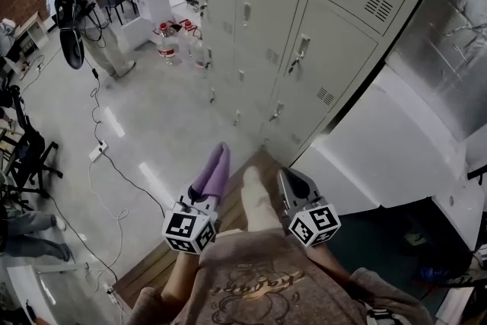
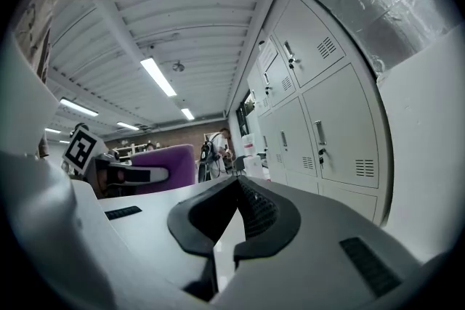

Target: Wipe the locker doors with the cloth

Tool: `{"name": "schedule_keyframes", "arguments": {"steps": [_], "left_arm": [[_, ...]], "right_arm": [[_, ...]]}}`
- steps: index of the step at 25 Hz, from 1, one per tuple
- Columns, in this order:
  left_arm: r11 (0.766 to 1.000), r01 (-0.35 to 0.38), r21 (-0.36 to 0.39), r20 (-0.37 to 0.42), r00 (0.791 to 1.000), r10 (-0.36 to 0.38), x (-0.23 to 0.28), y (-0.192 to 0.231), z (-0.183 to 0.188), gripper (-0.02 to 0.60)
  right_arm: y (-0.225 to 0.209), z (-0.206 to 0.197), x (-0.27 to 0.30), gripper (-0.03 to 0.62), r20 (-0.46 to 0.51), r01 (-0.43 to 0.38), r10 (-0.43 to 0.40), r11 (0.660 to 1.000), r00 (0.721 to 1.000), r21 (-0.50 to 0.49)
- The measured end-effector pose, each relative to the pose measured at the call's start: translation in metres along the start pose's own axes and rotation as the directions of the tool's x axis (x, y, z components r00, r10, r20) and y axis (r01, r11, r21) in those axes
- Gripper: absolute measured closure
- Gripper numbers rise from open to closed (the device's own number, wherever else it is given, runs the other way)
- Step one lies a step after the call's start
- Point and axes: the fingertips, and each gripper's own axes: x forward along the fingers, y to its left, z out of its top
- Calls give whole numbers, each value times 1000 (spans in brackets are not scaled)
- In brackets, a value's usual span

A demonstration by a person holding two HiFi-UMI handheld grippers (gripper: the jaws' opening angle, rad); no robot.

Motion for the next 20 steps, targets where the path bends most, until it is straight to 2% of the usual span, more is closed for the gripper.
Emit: {"name": "schedule_keyframes", "arguments": {"steps": [5, 9, 14, 20], "left_arm": [[1000, -3, 30, 8, 1000, 3, 48, 37, -12, 540], [1000, -1, -5, 22, 1000, 1, 106, 64, -5, 541], [1000, 8, -22, 52, 999, -7, 189, 84, 23, 540], [1000, 7, -10, 61, 998, -7, 281, 107, 67, 540]], "right_arm": [[-34, -20, 65, 597, 23, -18, 18, 1000, 1000, 1], [-74, -18, 118, 597, 28, -19, 19, 1000, 999, -3], [-126, -1, 175, 597, 24, -23, 23, 1000, 999, -18], [-172, 52, 253, 597, 35, -80, 84, 991, 996, -104]]}}
